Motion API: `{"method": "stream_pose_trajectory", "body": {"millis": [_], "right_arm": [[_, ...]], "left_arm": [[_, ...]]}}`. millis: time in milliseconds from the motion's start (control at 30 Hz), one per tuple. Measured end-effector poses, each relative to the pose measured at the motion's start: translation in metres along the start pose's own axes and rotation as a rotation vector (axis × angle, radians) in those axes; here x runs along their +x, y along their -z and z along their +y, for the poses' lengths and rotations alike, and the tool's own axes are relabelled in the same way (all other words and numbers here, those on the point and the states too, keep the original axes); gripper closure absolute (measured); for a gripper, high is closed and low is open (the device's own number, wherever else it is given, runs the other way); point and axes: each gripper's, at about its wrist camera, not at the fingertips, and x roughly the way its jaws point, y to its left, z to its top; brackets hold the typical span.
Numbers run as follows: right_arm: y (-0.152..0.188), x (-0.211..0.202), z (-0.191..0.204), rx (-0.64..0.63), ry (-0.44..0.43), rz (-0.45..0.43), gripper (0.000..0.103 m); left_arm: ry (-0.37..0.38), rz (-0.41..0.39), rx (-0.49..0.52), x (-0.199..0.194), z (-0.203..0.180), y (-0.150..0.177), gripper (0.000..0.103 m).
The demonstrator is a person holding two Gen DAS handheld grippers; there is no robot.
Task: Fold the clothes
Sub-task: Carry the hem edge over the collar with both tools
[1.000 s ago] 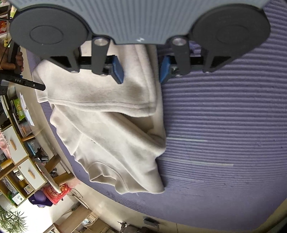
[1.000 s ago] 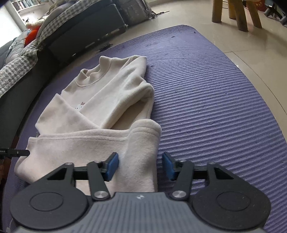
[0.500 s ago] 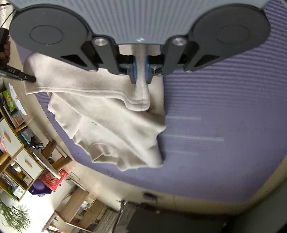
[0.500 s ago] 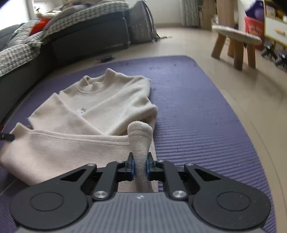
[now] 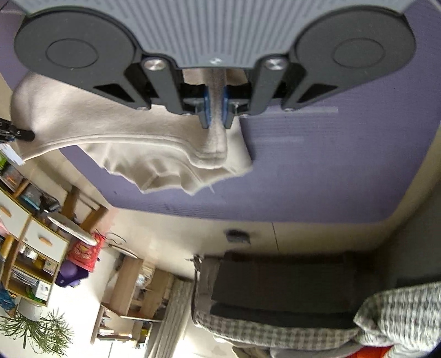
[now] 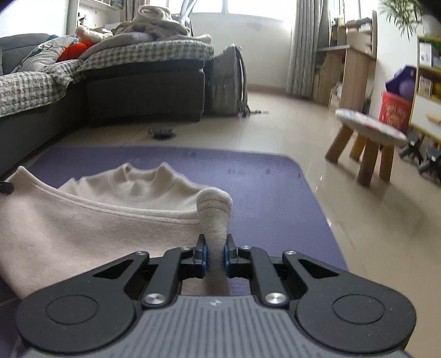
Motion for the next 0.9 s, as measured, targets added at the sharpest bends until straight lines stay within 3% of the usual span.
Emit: {"method": "stream_pose_trajectory", "body": {"millis": [500, 900], "right_arm": [[-0.034, 0.121, 0.011, -0.066, 0.153, -0.068, 0.093], [-0.054, 0.174, 0.017, -0.052, 0.223, -0.100, 0.093]], "left_arm": [[-0.155, -0.084, 0.056, 0.091, 0.000, -0.046, 0.093], [-0.278, -0.118, 0.054, 0.127, 0.006, -0.055, 0.092]]}}
